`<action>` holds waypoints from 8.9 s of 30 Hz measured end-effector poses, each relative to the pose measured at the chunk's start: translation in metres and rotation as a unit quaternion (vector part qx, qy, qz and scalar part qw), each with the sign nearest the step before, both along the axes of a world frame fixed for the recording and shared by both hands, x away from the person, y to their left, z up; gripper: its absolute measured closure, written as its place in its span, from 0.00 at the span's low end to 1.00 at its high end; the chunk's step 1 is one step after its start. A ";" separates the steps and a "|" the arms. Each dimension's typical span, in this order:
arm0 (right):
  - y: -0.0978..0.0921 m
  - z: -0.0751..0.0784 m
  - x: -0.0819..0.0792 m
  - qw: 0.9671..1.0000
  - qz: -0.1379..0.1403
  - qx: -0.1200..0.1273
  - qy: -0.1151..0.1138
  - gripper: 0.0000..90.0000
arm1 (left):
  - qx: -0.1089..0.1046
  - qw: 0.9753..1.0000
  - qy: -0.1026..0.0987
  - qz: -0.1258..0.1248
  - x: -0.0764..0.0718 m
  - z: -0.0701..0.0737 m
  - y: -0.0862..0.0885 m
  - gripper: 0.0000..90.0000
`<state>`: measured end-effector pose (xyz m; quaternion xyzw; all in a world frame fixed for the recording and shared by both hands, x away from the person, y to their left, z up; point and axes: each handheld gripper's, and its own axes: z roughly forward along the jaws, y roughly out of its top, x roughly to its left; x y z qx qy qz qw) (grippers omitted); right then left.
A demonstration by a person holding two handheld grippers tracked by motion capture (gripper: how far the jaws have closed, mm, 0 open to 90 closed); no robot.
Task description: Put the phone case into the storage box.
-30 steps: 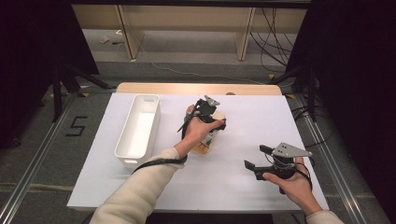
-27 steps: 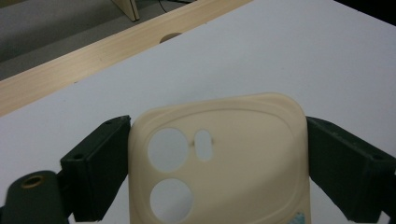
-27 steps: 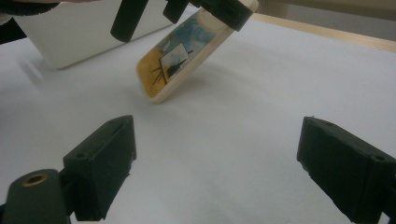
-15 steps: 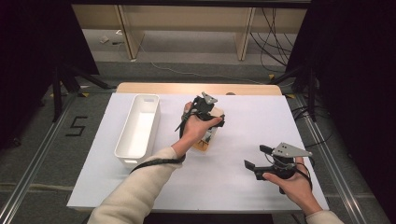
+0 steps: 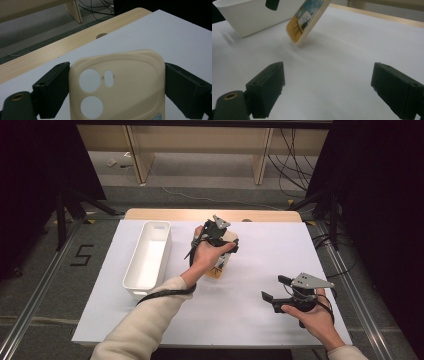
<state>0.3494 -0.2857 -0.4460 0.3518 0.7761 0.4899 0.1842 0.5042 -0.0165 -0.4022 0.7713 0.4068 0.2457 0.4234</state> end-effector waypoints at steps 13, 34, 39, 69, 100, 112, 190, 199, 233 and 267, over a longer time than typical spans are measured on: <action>0.000 0.000 0.000 1.000 0.000 0.000 -0.001 0.14 | -0.003 1.000 -0.016 0.005 -0.002 0.013 0.007 0.13; 0.001 0.000 0.000 1.000 -0.001 0.000 0.001 0.14 | -0.012 0.999 -0.032 0.016 -0.002 0.031 0.021 0.13; 0.001 0.000 0.000 1.000 -0.001 0.000 0.002 0.14 | -0.018 0.999 -0.035 0.019 -0.002 0.035 0.024 0.13; 0.001 0.000 0.000 1.000 0.000 0.000 0.000 0.14 | -0.030 0.998 -0.053 0.036 0.000 0.053 0.044 0.13; 0.001 -0.001 0.000 1.000 0.000 0.000 0.001 0.15 | -0.030 0.996 -0.066 0.049 0.002 0.069 0.064 0.13; 0.001 0.000 0.000 1.000 -0.001 -0.001 0.002 0.15 | -0.033 0.995 -0.070 0.057 0.002 0.072 0.070 0.13; 0.002 -0.001 0.001 1.000 0.002 -0.005 -0.003 0.17 | -0.037 0.990 -0.091 0.105 0.000 0.087 0.134 0.13; 0.002 -0.002 0.001 1.000 0.001 -0.005 -0.003 0.17 | -0.036 0.989 -0.091 0.111 0.001 0.088 0.143 0.13; 0.001 -0.002 0.001 1.000 0.001 -0.004 -0.003 0.17 | -0.032 0.986 -0.094 0.132 0.002 0.086 0.173 0.13; 0.001 -0.002 0.001 1.000 0.002 -0.003 -0.003 0.17 | -0.036 0.983 -0.107 0.146 0.009 0.082 0.195 0.13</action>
